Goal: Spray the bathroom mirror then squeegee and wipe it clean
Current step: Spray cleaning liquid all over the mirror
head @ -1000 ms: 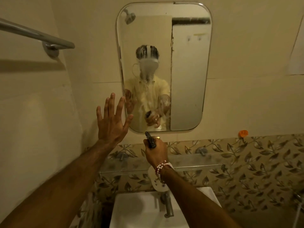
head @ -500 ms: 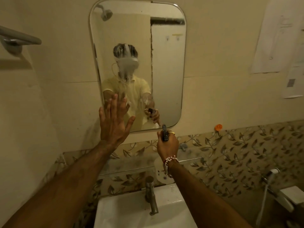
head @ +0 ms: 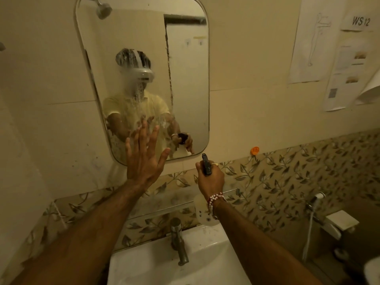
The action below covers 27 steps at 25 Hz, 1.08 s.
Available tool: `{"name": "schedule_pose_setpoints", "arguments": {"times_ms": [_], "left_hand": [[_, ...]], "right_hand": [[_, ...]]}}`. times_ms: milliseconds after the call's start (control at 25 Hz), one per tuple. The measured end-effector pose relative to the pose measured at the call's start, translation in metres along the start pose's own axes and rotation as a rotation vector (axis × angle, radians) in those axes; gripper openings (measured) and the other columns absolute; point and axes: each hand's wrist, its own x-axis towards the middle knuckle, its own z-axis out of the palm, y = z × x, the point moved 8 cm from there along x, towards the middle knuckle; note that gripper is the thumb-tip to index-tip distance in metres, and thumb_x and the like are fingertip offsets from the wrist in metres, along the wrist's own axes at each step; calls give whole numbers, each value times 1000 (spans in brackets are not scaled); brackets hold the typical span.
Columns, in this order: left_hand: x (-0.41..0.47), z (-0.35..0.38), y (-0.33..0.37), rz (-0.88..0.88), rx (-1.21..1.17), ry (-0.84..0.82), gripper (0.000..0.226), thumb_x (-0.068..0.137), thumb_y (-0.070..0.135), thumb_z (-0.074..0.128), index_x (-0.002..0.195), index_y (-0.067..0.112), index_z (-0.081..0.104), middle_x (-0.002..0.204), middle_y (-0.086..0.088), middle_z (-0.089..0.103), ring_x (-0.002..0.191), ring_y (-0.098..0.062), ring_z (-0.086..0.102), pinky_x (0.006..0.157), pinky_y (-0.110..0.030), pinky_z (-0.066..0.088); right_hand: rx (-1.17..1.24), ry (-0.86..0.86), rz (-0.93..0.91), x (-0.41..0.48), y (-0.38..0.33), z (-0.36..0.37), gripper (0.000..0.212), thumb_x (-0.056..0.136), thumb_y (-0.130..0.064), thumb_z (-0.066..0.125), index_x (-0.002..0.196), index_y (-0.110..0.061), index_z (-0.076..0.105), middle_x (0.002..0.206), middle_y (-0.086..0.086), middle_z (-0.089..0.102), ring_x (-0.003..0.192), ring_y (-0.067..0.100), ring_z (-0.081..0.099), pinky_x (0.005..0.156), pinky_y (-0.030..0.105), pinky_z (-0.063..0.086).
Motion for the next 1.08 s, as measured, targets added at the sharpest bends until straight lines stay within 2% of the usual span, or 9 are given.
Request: {"name": "schedule_pose_setpoints", "arguments": {"times_ms": [80,160,200,480,680,760,840,960,1080], "left_hand": [[-5,9,12,13,-30,-17,75,98,68,26,162,35,7,172,1,-7,158,-23,4,123,-62,12],[-14,22,28,12,-57,-46,74,98,67,28,162,36,5,172,0,-6,158,-24,8,122,-63,14],[-19,31,38,27,-81,-70,74,98,66,28,162,36,5,172,-1,-4,157,-25,9,122,-63,15],[-51,101,143,141,-227,-221,75,98,71,20,162,35,7,172,0,-4,157,-25,10,123,-62,14],[-83,162,229,205,-269,-336,73,98,67,27,161,34,10,172,-1,0,157,-26,13,122,-62,17],[-96,186,259,212,-276,-377,71,99,65,27,160,34,12,171,-1,2,156,-26,16,121,-61,19],[-110,210,287,219,-287,-407,68,100,61,31,160,31,17,170,-4,9,153,-26,22,119,-60,23],[-132,240,319,279,-307,-462,64,101,52,34,159,25,24,168,-10,21,151,-27,26,118,-59,26],[-162,273,346,458,-298,-536,63,102,44,39,159,20,27,168,-12,23,153,-28,28,120,-55,27]], "right_hand": [[8,30,3,-4,5,-11,24,92,-32,67,103,-11,68,81,0,66,73,8,61,71,24,48],[37,78,0,-10,12,-27,15,92,-29,68,92,-14,67,71,-8,61,62,0,58,57,13,42],[44,105,8,-11,16,-37,13,92,-29,67,88,-18,65,68,-11,59,60,-1,57,53,13,40],[-25,206,109,-15,79,-126,25,91,-42,67,74,-26,57,67,-1,61,60,14,55,58,28,44],[-116,205,128,3,133,-188,30,92,-47,63,93,-17,60,82,7,68,77,23,64,74,45,54],[-211,161,132,11,159,-205,38,93,-53,57,104,-17,60,96,7,69,93,25,63,87,47,51],[-387,102,172,18,193,-222,50,93,-60,51,123,-20,56,118,7,64,115,28,53,103,47,40],[-421,16,181,23,235,-237,59,92,-57,54,135,-18,49,130,10,55,119,31,52,100,47,44],[-361,-89,247,23,284,-239,69,90,-49,64,144,-13,39,138,12,47,120,28,52,95,38,46]]}}
